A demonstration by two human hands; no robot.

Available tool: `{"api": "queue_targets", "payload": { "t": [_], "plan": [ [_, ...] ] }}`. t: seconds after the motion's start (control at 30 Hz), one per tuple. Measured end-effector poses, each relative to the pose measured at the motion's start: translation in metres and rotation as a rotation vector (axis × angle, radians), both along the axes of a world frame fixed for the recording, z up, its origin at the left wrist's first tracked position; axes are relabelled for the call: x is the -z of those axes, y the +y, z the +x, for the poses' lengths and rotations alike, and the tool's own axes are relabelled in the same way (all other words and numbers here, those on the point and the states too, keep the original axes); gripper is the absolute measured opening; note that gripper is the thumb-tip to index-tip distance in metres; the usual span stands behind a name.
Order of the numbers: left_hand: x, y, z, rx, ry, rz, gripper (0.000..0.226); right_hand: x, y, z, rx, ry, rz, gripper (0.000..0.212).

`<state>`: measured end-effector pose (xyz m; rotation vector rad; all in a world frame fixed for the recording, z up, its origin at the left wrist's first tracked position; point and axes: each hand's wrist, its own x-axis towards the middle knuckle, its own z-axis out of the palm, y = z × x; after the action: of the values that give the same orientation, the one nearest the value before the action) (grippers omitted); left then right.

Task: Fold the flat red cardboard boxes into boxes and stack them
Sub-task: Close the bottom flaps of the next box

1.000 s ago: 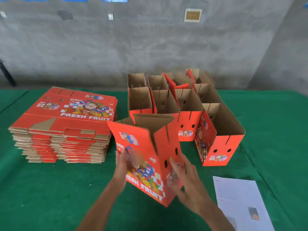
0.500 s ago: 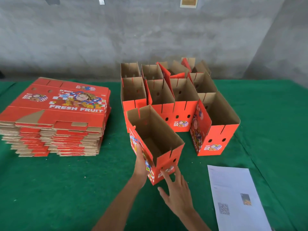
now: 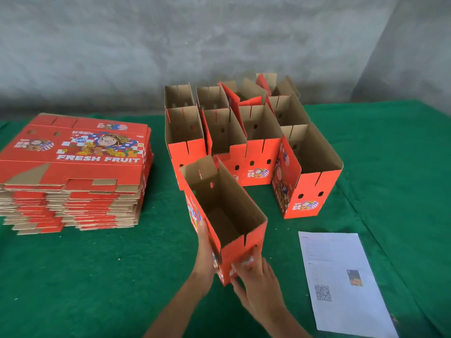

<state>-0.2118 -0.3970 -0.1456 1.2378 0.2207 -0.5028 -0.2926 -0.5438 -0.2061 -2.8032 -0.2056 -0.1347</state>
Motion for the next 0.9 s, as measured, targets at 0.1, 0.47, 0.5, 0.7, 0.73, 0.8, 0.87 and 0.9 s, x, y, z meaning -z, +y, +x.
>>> {"api": "queue_targets", "payload": {
  "t": [0.1,0.47,0.5,0.7,0.73,0.8,0.87,0.9],
  "plan": [
    [0.019,0.001,-0.028,0.007,0.026,-0.029,0.083,0.009,-0.001,-0.040,0.063,0.009,-0.009,0.040],
    [0.029,-0.030,-0.047,0.015,-0.046,0.071,0.101,0.006,-0.005,-0.072,0.170,0.046,0.037,0.043],
    [0.028,-0.031,-0.049,0.027,-0.051,0.078,0.101,0.007,-0.005,-0.074,0.176,0.049,0.037,0.044],
    [0.015,-0.052,-0.047,0.088,-0.037,0.087,0.108,0.003,-0.017,-0.075,0.254,0.027,0.017,0.043],
    [0.012,-0.058,-0.045,0.108,-0.024,0.094,0.109,0.002,-0.020,-0.075,0.271,0.023,0.020,0.043],
    [0.005,-0.069,-0.037,0.132,-0.008,0.098,0.109,0.002,-0.027,-0.068,0.297,0.014,0.029,0.044],
    [-0.001,-0.082,-0.020,0.148,0.005,0.077,0.105,0.001,-0.036,-0.051,0.324,-0.007,0.017,0.045],
    [-0.003,-0.088,-0.010,0.147,0.010,0.081,0.106,0.000,-0.040,-0.040,0.339,-0.015,0.003,0.046]
  ]
}}
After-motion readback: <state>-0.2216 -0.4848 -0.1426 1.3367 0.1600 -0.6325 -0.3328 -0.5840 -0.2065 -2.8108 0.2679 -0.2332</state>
